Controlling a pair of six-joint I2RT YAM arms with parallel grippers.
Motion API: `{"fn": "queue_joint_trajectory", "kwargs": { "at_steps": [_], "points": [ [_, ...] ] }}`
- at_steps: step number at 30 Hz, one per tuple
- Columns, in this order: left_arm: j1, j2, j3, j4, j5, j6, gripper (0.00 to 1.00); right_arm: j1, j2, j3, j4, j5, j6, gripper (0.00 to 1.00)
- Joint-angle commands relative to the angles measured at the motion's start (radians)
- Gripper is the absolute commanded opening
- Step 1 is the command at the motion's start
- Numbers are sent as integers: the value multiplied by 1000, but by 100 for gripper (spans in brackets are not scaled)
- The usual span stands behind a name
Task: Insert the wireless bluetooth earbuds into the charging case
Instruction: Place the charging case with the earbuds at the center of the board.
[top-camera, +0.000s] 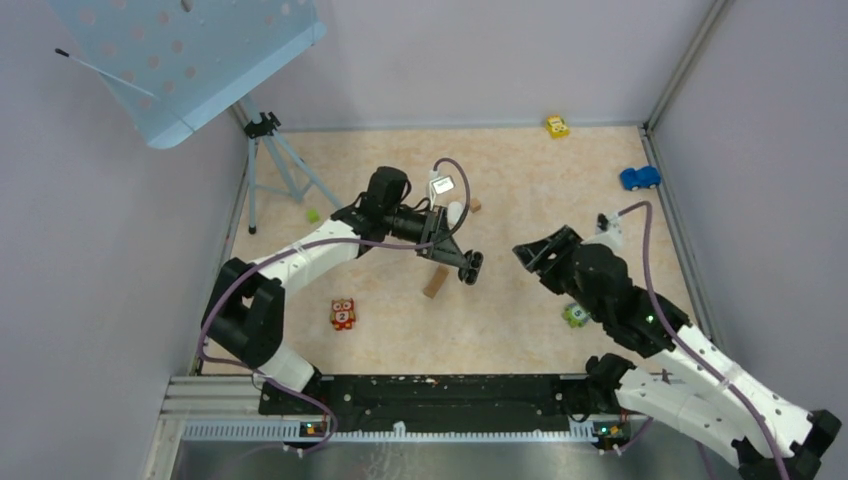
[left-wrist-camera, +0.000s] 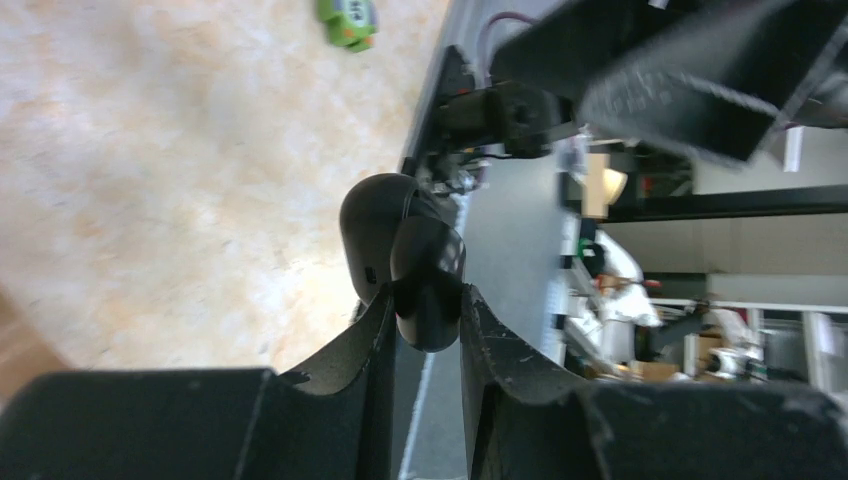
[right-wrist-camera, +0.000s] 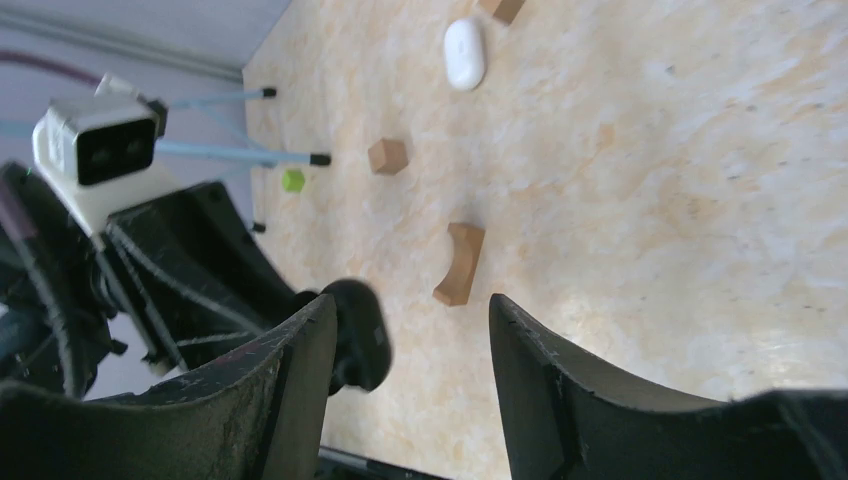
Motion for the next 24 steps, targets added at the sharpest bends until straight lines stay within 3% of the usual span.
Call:
{"fn": "queue_joint_trajectory", "kwargs": {
  "at_steps": [1,5,9,12,18,24],
  "points": [
    [4,-6,-44,388,183,-253,0,-142,-79,-95,-61,-104,-12,57],
    [5,82,-39,432,162,-284,0,-198,-96,-115,-128,-117,-13,57],
    [-14,241,62,287,53,-125,0,-198,-113,-42,-259,15,-32,57],
    [-45,345,143,301,44,-119,0,-198,-102,37,-375,120,-50,57],
    [-123,571,386,239,22,-100,0,-198,-124,140,-470,252,-88,56],
    [-162,790,671,188,5,-115,0,-199,-118,218,-591,283,-74,56]
  ]
}}
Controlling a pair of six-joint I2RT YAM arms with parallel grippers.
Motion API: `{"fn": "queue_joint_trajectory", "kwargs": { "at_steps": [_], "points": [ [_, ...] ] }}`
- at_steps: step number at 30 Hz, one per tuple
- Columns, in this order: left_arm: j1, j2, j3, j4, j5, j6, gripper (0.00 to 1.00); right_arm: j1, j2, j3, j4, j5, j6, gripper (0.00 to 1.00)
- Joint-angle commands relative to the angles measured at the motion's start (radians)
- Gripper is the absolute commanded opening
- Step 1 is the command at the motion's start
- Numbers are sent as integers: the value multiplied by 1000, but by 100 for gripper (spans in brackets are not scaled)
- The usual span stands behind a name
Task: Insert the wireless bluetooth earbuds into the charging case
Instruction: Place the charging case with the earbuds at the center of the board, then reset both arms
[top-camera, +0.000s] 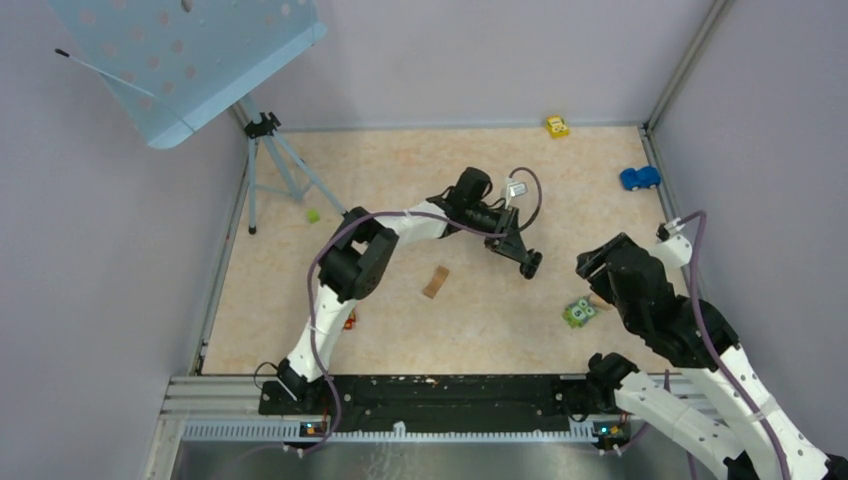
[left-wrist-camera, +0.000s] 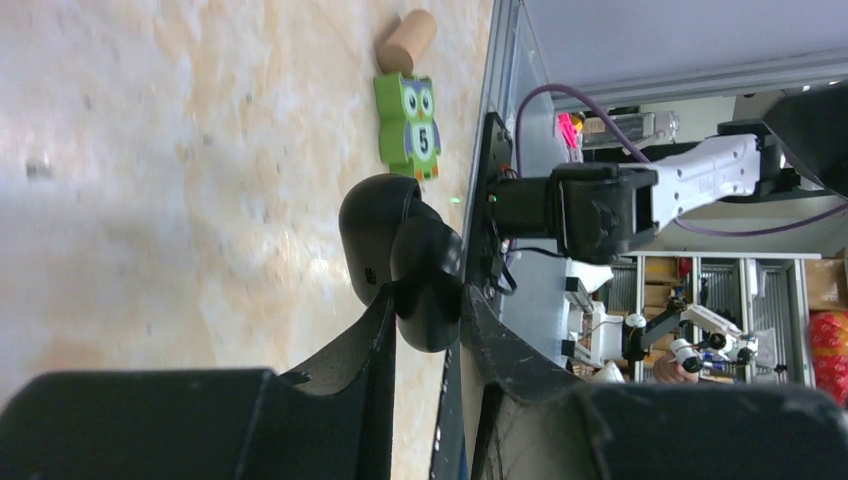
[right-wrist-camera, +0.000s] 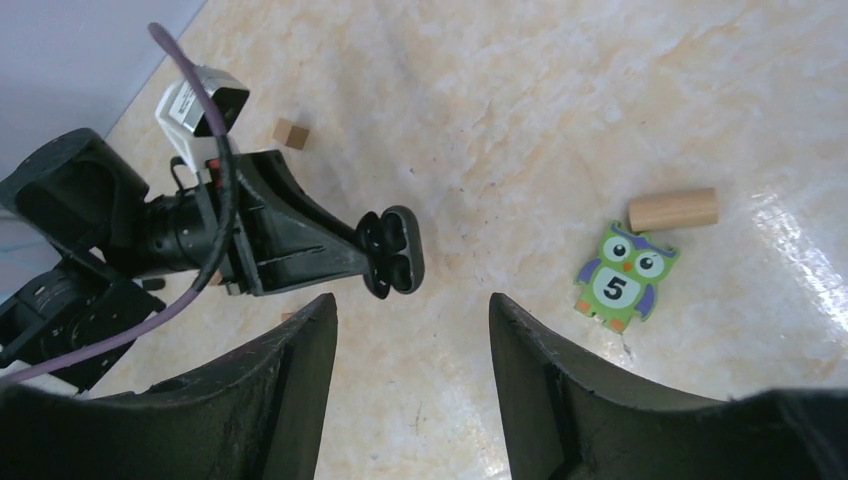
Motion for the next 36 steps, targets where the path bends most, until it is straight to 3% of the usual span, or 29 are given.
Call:
{"fn": "queue_joint_trajectory", "kwargs": {
  "at_steps": [1,5,10,12,16,18,20,25,27,29,32,34,36],
  "points": [
    [-17,130,205,-33,-11,7,0,-7,-8,63,-129,69,-2,56],
    [-20,253,344,-122,-12,5,0,-7,-67,63,-165,68,24,56],
    [-19,311,410,-217,-61,76,1,-7,-129,54,-216,66,71,55],
    [-19,319,428,-238,-75,85,16,-7,-141,52,-229,61,79,55],
    [-19,292,477,-319,-123,142,59,-7,-135,61,-245,56,76,58],
    [-16,249,499,-386,-179,202,73,-6,-119,69,-249,56,65,61],
    [-10,189,502,-460,-247,266,83,-7,-100,72,-246,55,47,63],
    [13,-34,395,-603,-421,408,86,-8,-20,74,-215,50,-11,74],
    [26,-145,310,-623,-499,432,86,-7,22,71,-192,47,-40,75],
    [41,-283,214,-638,-566,429,87,-7,67,68,-158,46,-76,87],
    [61,-466,53,-642,-679,432,92,-7,131,69,-123,66,-96,88],
    [67,-587,-57,-643,-804,408,98,-8,168,68,-95,78,-118,88],
    [74,-696,-175,-641,-943,393,99,-7,196,65,-57,79,-152,89]
  ]
}}
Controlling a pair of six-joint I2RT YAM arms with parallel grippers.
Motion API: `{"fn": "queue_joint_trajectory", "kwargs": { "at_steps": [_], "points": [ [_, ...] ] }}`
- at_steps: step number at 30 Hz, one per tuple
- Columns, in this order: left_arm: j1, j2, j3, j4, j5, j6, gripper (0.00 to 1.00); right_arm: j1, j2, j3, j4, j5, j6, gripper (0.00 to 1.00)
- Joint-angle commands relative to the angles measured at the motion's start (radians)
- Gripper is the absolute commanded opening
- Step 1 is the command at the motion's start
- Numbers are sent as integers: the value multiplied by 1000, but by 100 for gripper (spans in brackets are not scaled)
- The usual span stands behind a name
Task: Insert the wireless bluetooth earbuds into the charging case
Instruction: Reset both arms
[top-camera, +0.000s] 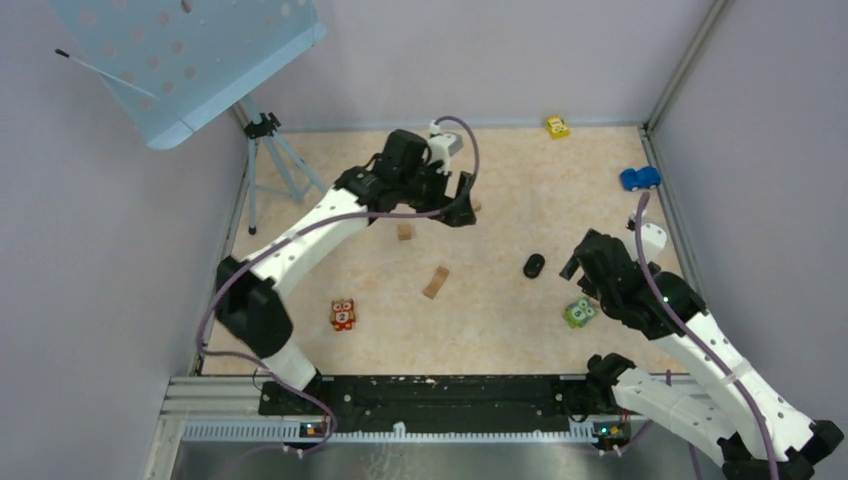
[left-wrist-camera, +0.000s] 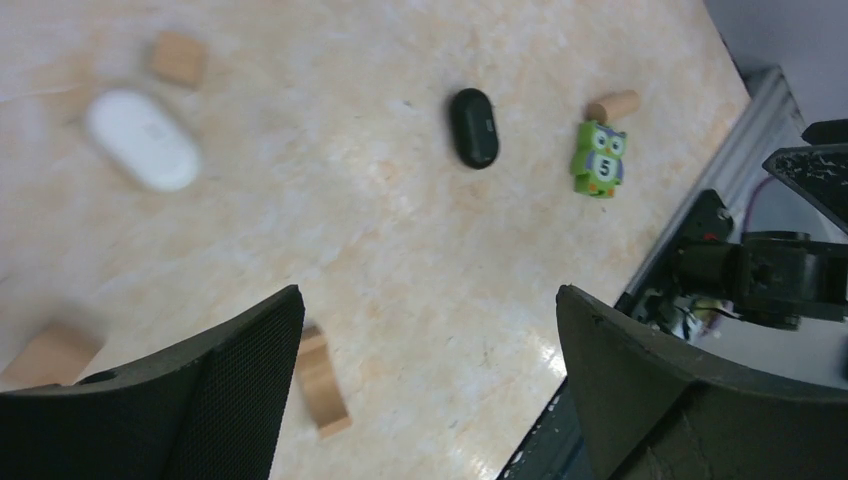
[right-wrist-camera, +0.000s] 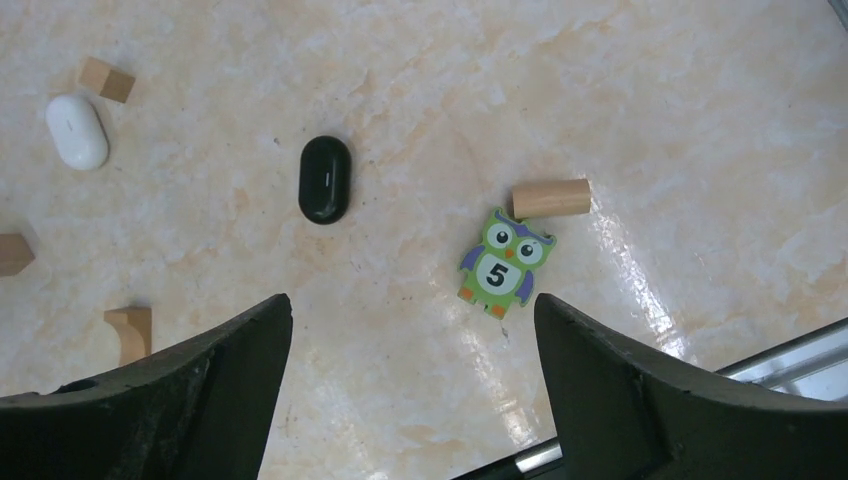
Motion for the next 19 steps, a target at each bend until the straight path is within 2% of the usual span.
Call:
{"fn": "queue_joint_trajectory", "kwargs": {
  "at_steps": [1,3,4,9,12,19],
  "points": [
    [12,-226,-225,-22,-354,-11,99,-6,59,33,121,29,-104,89],
    [21,-320,-349,8,-505,-72,99,-6,84,28,157,18,-135,89],
    [31,-353,-391,10,-532,-107,99,-6,94,23,175,9,-150,89],
    [131,-446,-464,-8,-484,-254,99,-6,127,-24,239,-31,-131,90],
    [157,-466,-475,-33,-539,-279,99,-6,125,-58,276,-60,-108,90],
    [161,-532,-513,42,-547,-288,99,-6,112,-85,300,-72,-78,91]
  ]
}}
